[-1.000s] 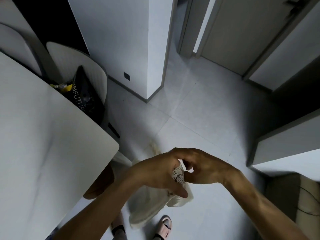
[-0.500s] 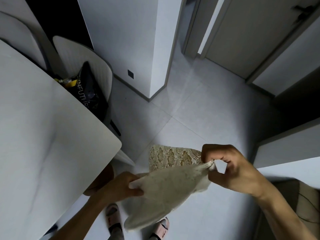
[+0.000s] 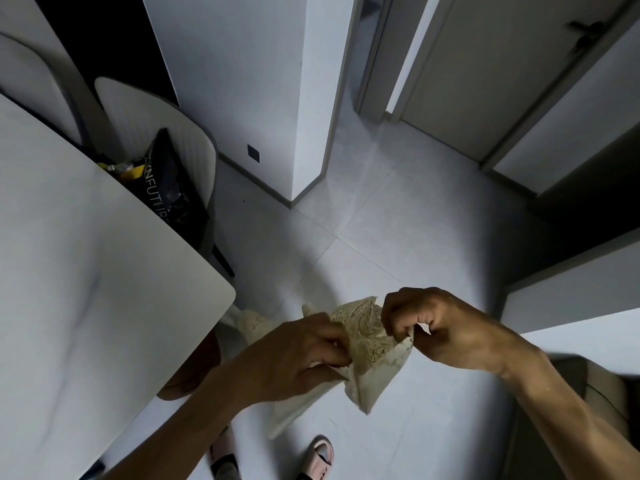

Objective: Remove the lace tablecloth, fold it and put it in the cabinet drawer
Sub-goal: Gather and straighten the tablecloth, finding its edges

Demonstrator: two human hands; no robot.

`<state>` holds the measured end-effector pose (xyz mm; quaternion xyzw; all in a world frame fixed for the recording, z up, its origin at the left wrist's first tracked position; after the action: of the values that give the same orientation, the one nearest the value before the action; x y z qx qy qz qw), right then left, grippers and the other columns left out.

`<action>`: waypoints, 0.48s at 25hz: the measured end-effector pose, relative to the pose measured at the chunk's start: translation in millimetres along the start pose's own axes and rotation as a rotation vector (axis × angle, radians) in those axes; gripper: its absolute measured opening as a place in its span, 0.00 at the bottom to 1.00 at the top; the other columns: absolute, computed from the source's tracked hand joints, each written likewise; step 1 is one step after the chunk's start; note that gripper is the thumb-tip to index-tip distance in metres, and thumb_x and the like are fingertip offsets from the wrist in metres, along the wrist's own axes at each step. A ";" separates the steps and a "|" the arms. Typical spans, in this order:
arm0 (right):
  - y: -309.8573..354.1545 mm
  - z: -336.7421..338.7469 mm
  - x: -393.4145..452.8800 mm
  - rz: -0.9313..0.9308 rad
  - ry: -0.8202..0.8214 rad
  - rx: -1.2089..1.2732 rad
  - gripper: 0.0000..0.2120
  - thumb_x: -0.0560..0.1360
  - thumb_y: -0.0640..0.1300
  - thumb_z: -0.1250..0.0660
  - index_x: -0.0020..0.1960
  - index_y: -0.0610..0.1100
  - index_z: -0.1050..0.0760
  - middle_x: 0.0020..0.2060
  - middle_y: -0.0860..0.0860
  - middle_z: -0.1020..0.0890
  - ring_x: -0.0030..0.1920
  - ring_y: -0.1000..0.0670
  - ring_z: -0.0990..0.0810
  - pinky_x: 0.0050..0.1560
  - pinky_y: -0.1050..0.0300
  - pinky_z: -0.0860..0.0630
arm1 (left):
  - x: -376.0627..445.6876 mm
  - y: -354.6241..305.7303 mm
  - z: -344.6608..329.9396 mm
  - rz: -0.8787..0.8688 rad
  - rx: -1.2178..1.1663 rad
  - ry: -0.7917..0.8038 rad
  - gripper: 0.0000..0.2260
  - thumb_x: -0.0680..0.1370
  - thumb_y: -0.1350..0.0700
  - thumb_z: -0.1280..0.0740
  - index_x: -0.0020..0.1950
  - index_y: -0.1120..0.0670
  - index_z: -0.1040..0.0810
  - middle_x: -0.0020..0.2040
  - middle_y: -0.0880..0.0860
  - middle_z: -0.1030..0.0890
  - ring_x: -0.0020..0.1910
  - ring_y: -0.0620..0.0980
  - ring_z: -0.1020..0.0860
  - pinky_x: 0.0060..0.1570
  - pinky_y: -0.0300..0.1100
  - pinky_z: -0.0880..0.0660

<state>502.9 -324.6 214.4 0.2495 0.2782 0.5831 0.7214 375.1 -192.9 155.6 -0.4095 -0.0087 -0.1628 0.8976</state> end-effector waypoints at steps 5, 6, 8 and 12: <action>16.2 8.2 -5.8 0.040 0.017 0.282 0.21 0.59 0.15 0.46 0.33 0.39 0.28 0.38 0.49 0.19 0.40 0.49 0.21 0.42 0.58 0.27 | 40.5 -25.1 20.3 -0.134 -0.025 0.001 0.06 0.75 0.50 0.27 0.48 0.51 0.13 0.74 0.51 0.33 0.75 0.46 0.39 0.71 0.39 0.38; 19.2 9.6 -8.0 0.040 0.025 0.320 0.23 0.61 0.13 0.45 0.33 0.40 0.28 0.37 0.50 0.19 0.40 0.48 0.21 0.43 0.57 0.26 | 46.4 -27.7 21.6 -0.137 -0.060 0.034 0.06 0.74 0.52 0.27 0.48 0.51 0.13 0.75 0.51 0.34 0.75 0.45 0.39 0.71 0.36 0.39; 24.3 16.8 -12.7 0.051 0.031 0.352 0.25 0.63 0.12 0.42 0.32 0.42 0.28 0.37 0.53 0.19 0.42 0.47 0.21 0.45 0.54 0.25 | 55.0 -27.9 21.1 -0.094 -0.157 0.110 0.05 0.74 0.53 0.27 0.46 0.52 0.13 0.72 0.51 0.30 0.71 0.44 0.32 0.66 0.33 0.34; 24.7 31.2 -18.6 0.063 0.018 0.277 0.24 0.62 0.16 0.40 0.32 0.44 0.24 0.36 0.59 0.19 0.45 0.50 0.23 0.45 0.61 0.28 | 64.5 -20.6 10.2 -0.092 -0.209 0.148 0.06 0.74 0.53 0.27 0.46 0.55 0.13 0.58 0.50 0.21 0.55 0.47 0.24 0.54 0.42 0.26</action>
<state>504.0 -339.1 255.8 0.3498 0.3545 0.5637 0.6590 431.2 -216.4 187.1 -0.4868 0.0556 -0.2334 0.8399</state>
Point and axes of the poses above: each hand's wrist, its own x-axis towards the middle knuckle, its own z-axis out of the back of the hand, y = z × x, the point moved 5 cm from there along x, towards the middle knuckle
